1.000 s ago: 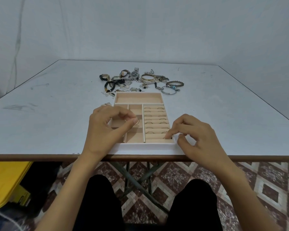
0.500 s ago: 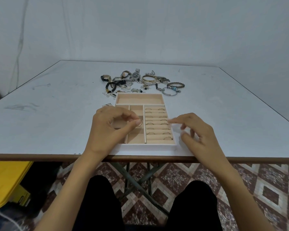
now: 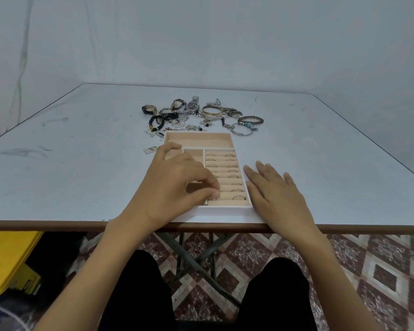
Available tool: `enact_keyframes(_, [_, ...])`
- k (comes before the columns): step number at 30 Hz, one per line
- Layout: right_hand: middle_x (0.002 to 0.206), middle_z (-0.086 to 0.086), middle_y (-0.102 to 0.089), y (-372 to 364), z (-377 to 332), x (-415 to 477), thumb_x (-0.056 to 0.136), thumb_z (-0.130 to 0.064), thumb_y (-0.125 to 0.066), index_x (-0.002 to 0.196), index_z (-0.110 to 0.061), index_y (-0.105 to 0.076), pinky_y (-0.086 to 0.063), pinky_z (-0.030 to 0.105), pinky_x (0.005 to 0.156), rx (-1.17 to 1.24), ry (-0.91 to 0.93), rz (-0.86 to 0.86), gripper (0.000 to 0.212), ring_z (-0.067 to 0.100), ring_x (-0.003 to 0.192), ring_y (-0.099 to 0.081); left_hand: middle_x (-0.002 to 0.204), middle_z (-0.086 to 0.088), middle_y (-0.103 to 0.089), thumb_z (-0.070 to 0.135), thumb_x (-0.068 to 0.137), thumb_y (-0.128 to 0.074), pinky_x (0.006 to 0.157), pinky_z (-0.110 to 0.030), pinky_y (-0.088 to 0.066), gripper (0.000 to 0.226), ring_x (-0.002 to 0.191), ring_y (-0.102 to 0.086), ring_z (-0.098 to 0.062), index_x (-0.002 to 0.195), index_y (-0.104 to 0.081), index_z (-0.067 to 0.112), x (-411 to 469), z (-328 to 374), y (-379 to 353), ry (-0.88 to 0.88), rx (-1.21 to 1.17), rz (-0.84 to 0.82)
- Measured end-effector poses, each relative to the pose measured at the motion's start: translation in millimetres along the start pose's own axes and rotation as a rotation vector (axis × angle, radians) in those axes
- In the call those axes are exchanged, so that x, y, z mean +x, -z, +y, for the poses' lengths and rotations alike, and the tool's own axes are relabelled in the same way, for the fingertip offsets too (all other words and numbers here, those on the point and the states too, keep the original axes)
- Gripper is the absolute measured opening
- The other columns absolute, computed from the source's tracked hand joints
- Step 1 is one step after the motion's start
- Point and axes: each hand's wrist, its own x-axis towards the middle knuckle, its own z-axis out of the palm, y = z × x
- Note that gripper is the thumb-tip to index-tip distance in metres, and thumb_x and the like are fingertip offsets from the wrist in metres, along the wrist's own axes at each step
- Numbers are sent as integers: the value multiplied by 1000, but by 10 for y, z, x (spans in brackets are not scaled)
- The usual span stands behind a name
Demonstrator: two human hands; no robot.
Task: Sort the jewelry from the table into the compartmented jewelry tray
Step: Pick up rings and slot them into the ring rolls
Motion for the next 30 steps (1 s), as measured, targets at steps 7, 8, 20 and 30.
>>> enact_keyframes(7, [161, -5, -8, 1, -12, -2, 103, -39, -19, 152, -32, -18, 0, 38, 120, 6, 0, 13, 49, 11, 148, -2, 75, 18, -66, 50, 83, -57, 105, -43, -27, 23, 81, -57, -5, 80, -73, 33, 21, 15, -10, -114, 135, -52])
enact_keyframes(8, [161, -5, -8, 2, -12, -2, 103, -39, -19, 152, -32, -18, 0, 38, 120, 3, -1, 11, 49, 11, 148, -2, 74, 17, -67, 50, 83, -56, 106, -44, -27, 24, 81, -57, -5, 80, -73, 33, 32, 19, -13, -118, 139, -65])
enact_keyframes(20, [161, -7, -6, -13, 9, -4, 103, -41, -18, 152, -34, -16, 2, 37, 120, 20, -6, 6, 49, 9, 148, 0, 98, 21, -66, 33, 92, -49, 107, -45, -27, 26, 96, -54, -5, 108, -70, 34, -134, 15, 61, -77, 122, -34])
enact_keyframes(30, [161, -7, -6, -9, 6, -7, 103, -41, -18, 152, -34, -16, 2, 37, 121, 26, -4, 2, 50, 9, 148, -1, 101, 16, -64, 21, 91, -44, 106, -48, -27, 33, 100, -54, -11, 106, -72, 32, -238, 16, 0, -97, 199, -75])
